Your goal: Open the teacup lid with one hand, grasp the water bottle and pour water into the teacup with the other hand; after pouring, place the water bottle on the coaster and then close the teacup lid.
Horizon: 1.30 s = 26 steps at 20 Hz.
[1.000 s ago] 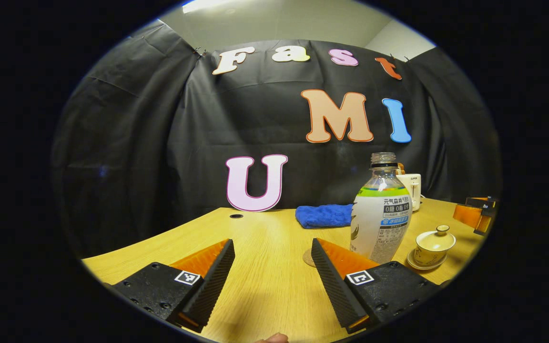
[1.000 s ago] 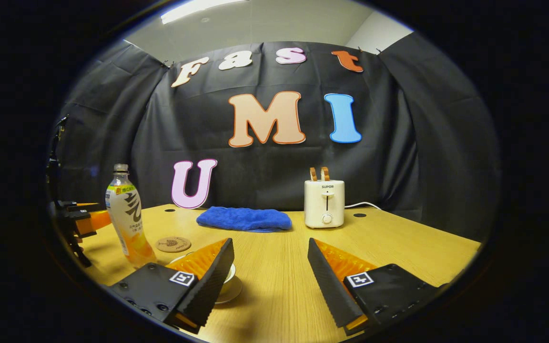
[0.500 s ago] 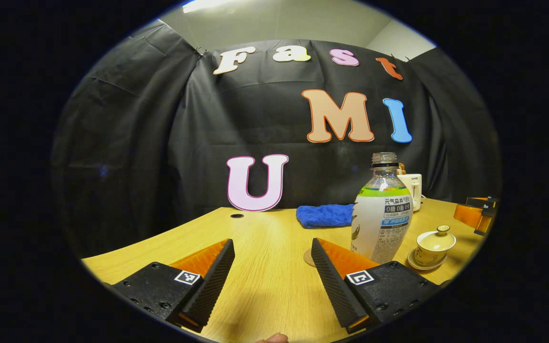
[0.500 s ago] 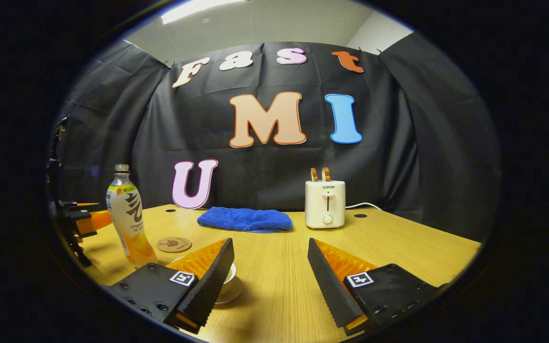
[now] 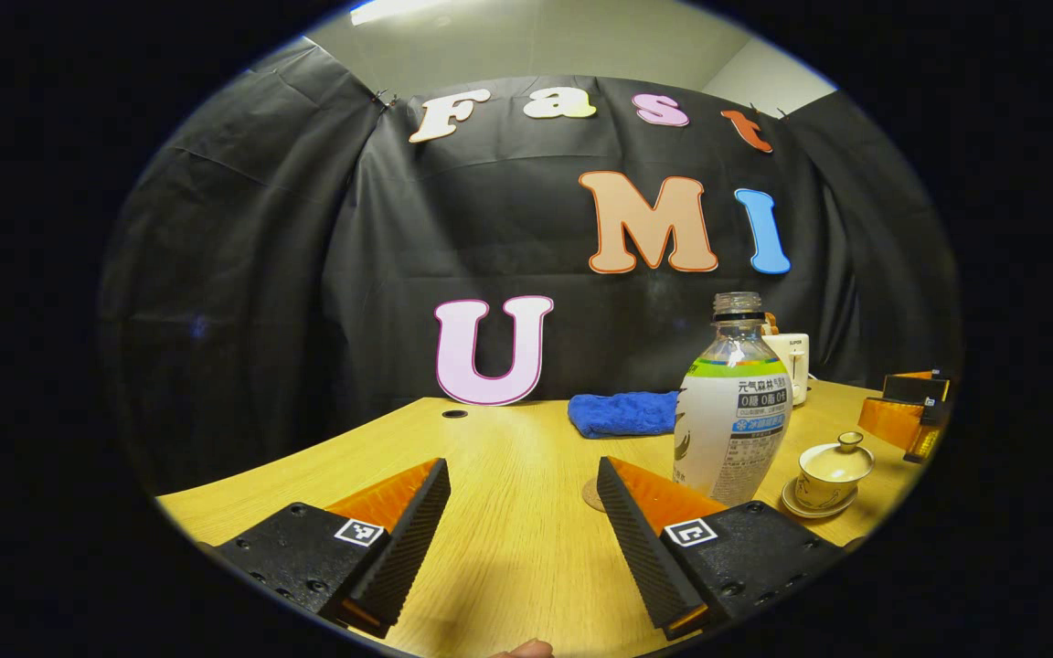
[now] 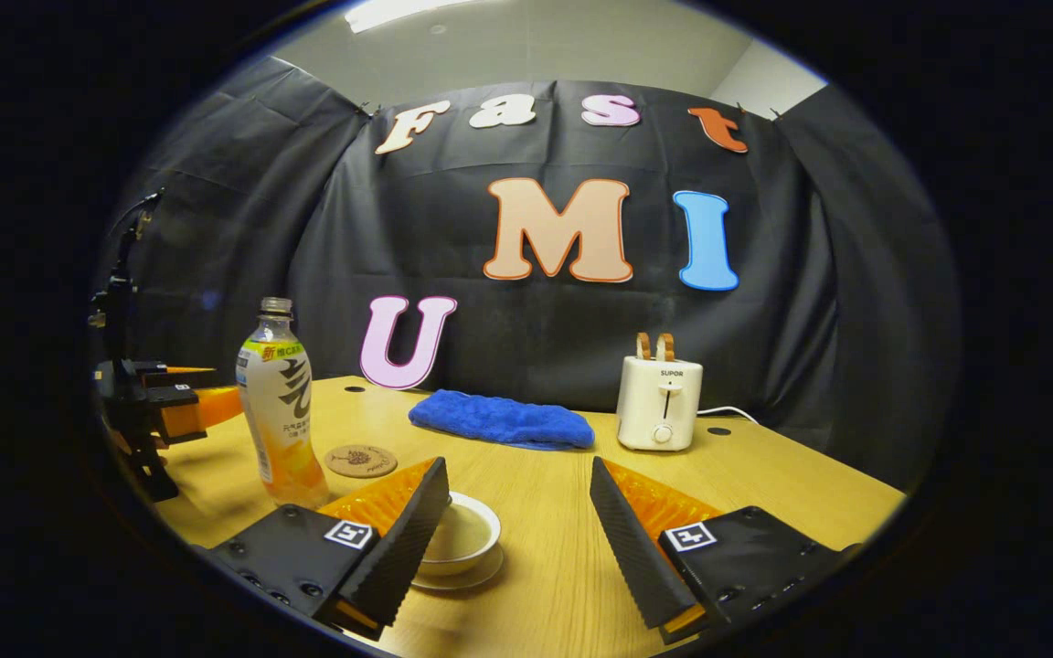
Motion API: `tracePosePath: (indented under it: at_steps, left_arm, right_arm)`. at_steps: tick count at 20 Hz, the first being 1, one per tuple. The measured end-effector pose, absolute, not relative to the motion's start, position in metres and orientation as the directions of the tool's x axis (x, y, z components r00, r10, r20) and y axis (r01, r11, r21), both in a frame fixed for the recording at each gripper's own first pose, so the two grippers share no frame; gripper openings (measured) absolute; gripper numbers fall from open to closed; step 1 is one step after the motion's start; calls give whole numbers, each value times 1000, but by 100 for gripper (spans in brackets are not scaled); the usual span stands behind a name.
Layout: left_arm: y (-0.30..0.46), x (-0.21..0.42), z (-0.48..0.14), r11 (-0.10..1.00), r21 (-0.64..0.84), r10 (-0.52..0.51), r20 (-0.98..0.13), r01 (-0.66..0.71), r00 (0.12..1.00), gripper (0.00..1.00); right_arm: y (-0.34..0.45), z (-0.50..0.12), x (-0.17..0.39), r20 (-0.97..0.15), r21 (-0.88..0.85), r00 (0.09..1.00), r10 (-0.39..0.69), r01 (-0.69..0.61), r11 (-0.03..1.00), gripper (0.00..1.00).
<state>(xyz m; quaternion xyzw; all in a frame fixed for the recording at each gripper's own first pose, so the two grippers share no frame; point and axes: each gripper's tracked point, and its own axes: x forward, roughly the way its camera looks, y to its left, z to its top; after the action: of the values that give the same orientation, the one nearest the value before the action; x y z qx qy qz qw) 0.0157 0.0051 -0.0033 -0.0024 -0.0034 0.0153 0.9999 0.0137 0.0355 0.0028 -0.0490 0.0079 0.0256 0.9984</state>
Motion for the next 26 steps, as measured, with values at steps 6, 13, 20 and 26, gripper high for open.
tracePosePath:
  at_steps: [6,13,20,26]
  left_arm:
    - [5,16,-3,1000,-5,30,6,-30,1000,95]
    - [5,16,-4,1000,-6,31,7,-31,1000,95]
    - [5,16,-4,1000,-5,31,7,-31,1000,95]
    - [5,16,-4,1000,-5,31,7,-31,1000,95]
  right_arm:
    - [58,-7,19,-82,-69,990,112,-117,991,98]
    - [76,-15,25,-118,-81,982,148,-158,984,85]
    - [84,-33,24,-197,-74,965,172,-190,979,55]
    - [88,-32,25,-193,-80,964,186,-204,976,38]
